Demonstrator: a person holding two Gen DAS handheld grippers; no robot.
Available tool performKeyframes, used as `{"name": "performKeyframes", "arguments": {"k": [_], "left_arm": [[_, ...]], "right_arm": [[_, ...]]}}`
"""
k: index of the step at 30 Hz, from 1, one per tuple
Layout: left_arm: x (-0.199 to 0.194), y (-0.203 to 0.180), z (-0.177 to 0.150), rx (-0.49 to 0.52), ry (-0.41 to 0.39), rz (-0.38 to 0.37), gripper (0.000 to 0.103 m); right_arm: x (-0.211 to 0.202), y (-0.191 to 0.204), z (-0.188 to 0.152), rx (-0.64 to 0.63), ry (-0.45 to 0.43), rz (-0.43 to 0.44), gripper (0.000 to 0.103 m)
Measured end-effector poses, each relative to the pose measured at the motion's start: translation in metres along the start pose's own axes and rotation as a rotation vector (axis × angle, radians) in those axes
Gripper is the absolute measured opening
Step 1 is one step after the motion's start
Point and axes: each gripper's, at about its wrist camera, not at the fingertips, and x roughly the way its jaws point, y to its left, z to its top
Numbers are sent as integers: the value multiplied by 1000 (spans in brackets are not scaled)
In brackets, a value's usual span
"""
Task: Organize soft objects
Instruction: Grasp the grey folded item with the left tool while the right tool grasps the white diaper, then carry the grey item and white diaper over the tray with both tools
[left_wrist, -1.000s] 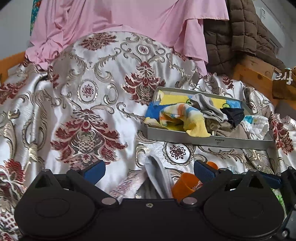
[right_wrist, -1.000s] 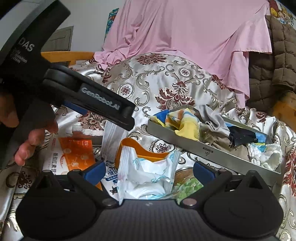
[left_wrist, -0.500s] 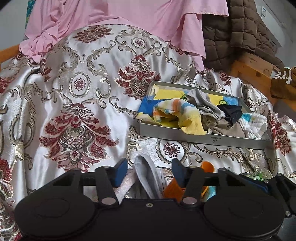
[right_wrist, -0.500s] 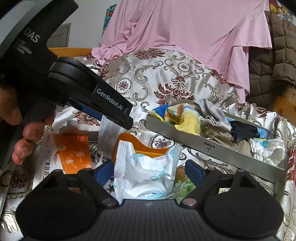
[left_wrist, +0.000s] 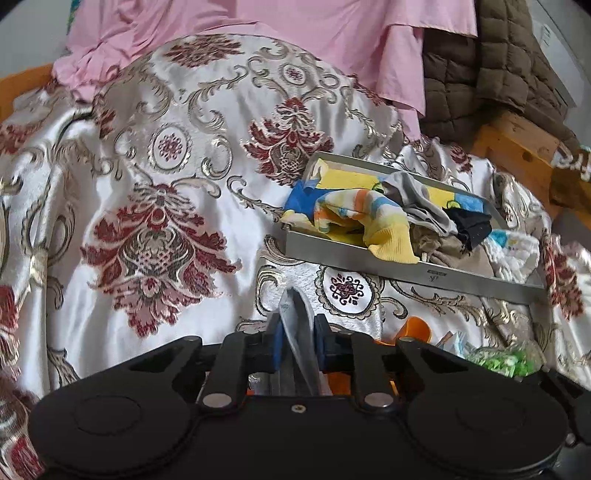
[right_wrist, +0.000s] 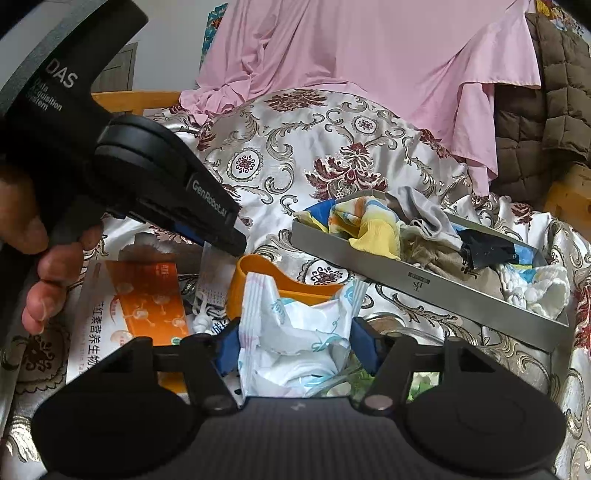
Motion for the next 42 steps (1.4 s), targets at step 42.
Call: {"name": "performKeyframes", "arguments": {"k": [42], "left_arm": [[-113,-46,-1,36,-94,52,1]], "right_arm": [[-83,-40,26,202,-129,58,39]]}}
